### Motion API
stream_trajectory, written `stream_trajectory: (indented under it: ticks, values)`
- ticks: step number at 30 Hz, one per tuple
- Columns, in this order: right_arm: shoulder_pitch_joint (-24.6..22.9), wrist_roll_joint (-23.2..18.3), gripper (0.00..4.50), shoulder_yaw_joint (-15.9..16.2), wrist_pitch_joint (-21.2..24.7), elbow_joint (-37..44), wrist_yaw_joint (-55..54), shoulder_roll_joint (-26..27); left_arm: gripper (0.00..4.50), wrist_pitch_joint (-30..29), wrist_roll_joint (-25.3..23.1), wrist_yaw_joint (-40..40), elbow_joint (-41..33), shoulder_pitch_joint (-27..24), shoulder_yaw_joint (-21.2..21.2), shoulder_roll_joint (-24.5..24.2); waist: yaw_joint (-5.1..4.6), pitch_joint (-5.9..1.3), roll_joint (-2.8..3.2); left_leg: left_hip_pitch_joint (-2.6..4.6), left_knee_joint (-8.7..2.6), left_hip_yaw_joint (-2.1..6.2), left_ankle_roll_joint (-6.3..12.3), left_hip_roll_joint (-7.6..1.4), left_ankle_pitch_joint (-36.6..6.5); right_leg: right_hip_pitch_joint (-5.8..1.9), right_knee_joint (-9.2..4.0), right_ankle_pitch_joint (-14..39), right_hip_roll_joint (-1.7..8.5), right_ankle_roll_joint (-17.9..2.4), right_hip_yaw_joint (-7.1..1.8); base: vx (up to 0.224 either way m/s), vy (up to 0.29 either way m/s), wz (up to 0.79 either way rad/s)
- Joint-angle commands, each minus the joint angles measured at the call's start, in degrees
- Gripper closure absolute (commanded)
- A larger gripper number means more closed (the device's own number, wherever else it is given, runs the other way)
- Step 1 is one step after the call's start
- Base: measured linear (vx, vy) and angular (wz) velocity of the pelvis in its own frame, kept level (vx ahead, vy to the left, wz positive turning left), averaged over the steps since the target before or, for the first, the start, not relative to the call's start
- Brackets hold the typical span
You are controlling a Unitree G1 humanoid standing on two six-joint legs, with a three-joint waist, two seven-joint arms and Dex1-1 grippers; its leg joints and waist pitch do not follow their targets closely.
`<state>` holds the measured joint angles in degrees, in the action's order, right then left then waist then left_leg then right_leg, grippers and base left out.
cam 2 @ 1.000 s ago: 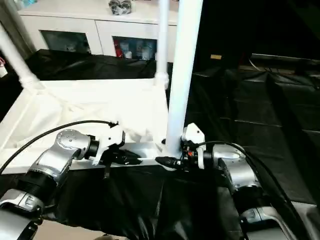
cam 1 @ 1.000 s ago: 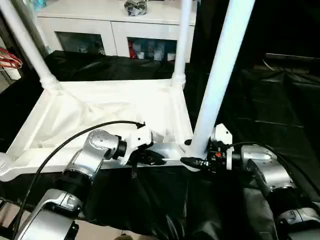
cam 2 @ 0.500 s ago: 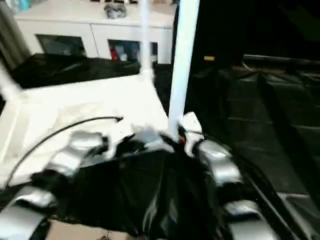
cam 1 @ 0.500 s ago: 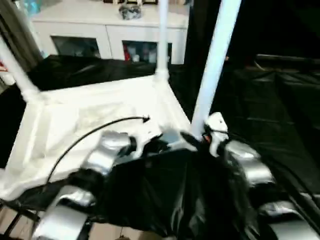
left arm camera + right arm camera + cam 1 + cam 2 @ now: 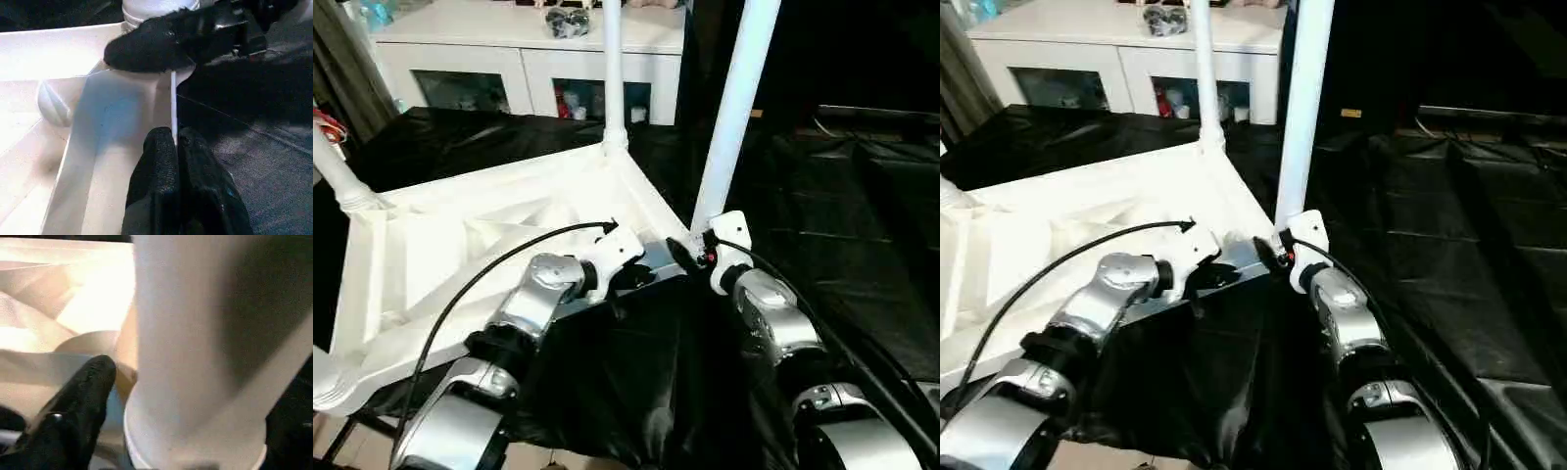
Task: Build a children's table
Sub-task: Rotate leg to tighten
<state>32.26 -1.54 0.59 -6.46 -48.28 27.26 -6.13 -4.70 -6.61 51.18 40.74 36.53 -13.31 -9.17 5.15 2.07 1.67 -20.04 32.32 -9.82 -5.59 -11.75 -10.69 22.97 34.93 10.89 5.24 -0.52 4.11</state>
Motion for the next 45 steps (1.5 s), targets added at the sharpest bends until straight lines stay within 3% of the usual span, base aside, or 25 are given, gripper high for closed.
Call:
stream_trajectory:
  ticks: [1,3,4,10,17,20,28,30,33,35,36,39,45]
  values:
    - [-1.16,0.48,0.45,6.18,0.07,0.0,8.36,1.61,4.5,3.15,3.42,4.91,-3.63,-0.28,-1.62,1.08,0.27,-2.89,-0.7,-0.65,-3.48,-0.03,4.07,-0.87,-11.64,-2.99,-4.99,13.95,2.95,-10.54,-2.32,0.0,0.0,0.0]
    - [-1.49,-0.16,0.45,6.4,-0.35,0.8,13.14,-0.32,4.5,3.59,3.87,8.09,-4.51,-0.91,-2.05,-0.37,0.28,-3.02,-0.75,-0.81,-3.39,0.04,4.58,-0.94,-10.64,-3.23,-4.69,12.1,2.99,-11.11,-2.27,0.0,0.0,0.0]
    - [-1.71,-0.51,0.45,6.58,-0.34,1.25,15.37,-1.1,4.5,3.59,4.15,9.29,-4.79,-1.08,-2.05,-0.84,0.41,-3.07,-0.57,-0.66,-3.17,-0.13,5.4,-1.05,-9.52,-3.03,-4.42,9.17,2.81,-12.39,-2.24,0.0,0.0,0.0]
    - [-5.08,-2.53,0.45,9.62,-0.68,7.49,31.47,-7.0,4.5,3.5,5.47,15.05,-6.21,-1.64,-2.09,-3.53,0.91,-3.21,-0.67,-0.69,-2.79,-0.26,6.91,-1.28,-8.11,-3.29,-3.72,4.8,2.7,-14.14,-2.15,0.0,0.0,0.0]
    - [-7.52,-3.77,0.45,12.45,0.75,12.53,41.89,-11.26,4.5,2.86,6.54,20.11,-7.65,-2.34,-2.26,-6.03,1.57,-2.87,-0.85,-0.55,-3.02,-0.3,6.28,-1.34,-10.09,-3.13,-4.25,9.88,2.79,-13.29,-2.25,0.0,0.0,0.0]
    - [-8.62,-5.7,0.79,13.11,4.54,15.57,45.72,-12.0,4.5,1.92,7.0,22.35,-8.55,-2.9,-2.4,-7.06,1.61,-2.95,-0.82,-0.61,-3.07,-0.2,6.16,-1.45,-9.35,-3.16,-4.07,8.88,2.8,-13.3,-2.28,0.0,0.0,0.0]
    - [-9.6,-5.94,1.35,13.52,6.56,17.02,46.91,-11.74,4.5,1.15,7.15,22.86,-9.67,-3.74,-2.52,-7.09,1.7,-2.94,-0.85,-0.55,-3.08,-0.23,5.39,-1.39,-9.37,-3.09,-4.17,9.67,2.84,-13.19,-2.25,0.0,0.0,0.0]
    - [-9.72,-5.67,1.54,13.42,6.7,16.96,46.13,-11.42,4.5,1.19,7.05,22.21,-9.51,-3.73,-2.45,-6.83,1.71,-2.94,-0.87,-0.53,-3.07,-0.24,5.31,-1.35,-9.35,-3.1,-4.21,9.98,2.84,-12.99,-2.25,0.0,0.0,0.0]
    - [-8.13,-3.0,1.67,11.43,6.72,13.06,36.41,-8.8,4.5,1.61,5.56,17.72,-7.67,-2.69,-1.77,-5.44,1.58,-2.88,-0.79,-0.52,-3.2,-0.17,4.58,-1.34,-9.17,-2.96,-4.26,10.45,2.91,-12.75,-2.27,0.0,0.0,0.0]
    - [-5.69,0.53,1.7,9.31,5.8,7.51,22.12,-5.41,4.5,1.55,3.49,9.81,-4.23,-0.52,-0.5,-2.94,1.06,-2.55,-0.85,-0.24,-3.58,-0.08,2.61,-1.09,-11.98,-2.77,-4.93,16.15,2.99,-11.29,-2.26,0.0,0.0,0.0]
    - [-5.66,0.54,1.72,9.28,5.81,7.45,21.98,-5.37,4.5,1.54,3.48,9.71,-4.19,-0.49,-0.48,-2.91,0.65,-2.35,-0.74,0.05,-3.69,-0.1,1.61,-0.89,-14.01,-2.48,-5.42,20.83,2.94,-10.19,-2.3,0.0,0.0,0.0]
    - [-3.95,1.39,1.74,7.38,6.26,3.5,11.51,-2.34,4.5,1.26,2.54,2.7,-1.61,1.54,0.79,-0.16,0.48,-2.32,-0.93,0.09,-3.83,0.07,1.12,-0.84,-14.86,-2.51,-5.92,24.67,3.07,-8.26,-2.33,0.0,0.0,0.0]
    - [-1.62,1.77,1.75,5.08,6.42,-0.62,-1.2,3.68,4.5,0.53,1.45,-6.5,0.22,3.47,1.62,4.3,0.33,-2.64,-0.65,-0.26,-3.78,0.08,1.55,-0.9,-12.86,-2.54,-5.37,19.57,2.92,-8.84,-2.45,0.0,0.0,0.0]
